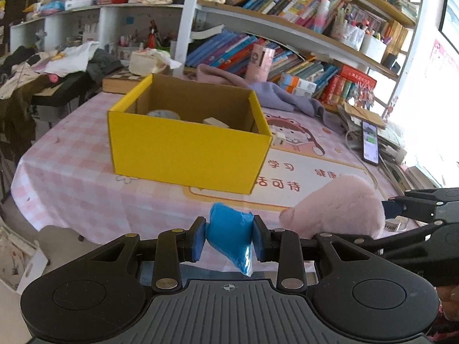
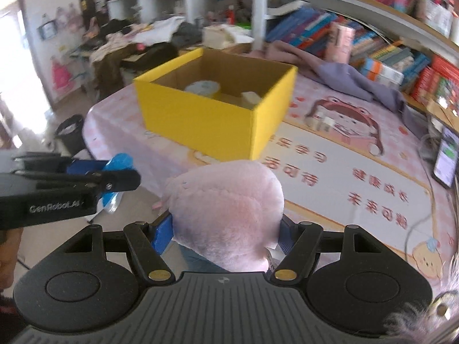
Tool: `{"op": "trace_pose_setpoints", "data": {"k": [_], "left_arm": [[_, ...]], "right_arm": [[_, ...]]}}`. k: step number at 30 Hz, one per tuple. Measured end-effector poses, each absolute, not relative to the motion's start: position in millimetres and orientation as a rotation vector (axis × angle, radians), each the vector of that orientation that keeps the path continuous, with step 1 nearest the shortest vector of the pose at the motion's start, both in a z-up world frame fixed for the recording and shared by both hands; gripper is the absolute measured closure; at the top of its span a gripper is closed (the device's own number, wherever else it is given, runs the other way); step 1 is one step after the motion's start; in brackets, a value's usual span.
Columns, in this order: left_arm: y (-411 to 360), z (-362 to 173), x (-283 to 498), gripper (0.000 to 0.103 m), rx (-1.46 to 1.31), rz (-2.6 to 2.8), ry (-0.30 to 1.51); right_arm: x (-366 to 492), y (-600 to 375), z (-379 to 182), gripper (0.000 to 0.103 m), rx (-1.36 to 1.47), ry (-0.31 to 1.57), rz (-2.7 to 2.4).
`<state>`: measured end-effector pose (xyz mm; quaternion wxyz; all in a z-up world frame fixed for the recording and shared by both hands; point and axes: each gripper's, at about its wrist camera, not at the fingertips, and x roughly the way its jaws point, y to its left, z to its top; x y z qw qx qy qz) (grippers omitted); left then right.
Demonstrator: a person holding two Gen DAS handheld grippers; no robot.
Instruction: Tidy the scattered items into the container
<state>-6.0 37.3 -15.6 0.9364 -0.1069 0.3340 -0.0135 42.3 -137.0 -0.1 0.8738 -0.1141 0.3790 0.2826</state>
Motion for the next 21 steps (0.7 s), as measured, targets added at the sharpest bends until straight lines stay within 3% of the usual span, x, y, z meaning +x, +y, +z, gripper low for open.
{"op": "trace_pose_setpoints", "data": {"k": [21], "left_arm": [[58, -12, 0, 0.071, -0.231, 0.005, 0.66]], "right_arm": [[41, -111, 2, 0.035, -0.252, 0.768, 0.686]]}}
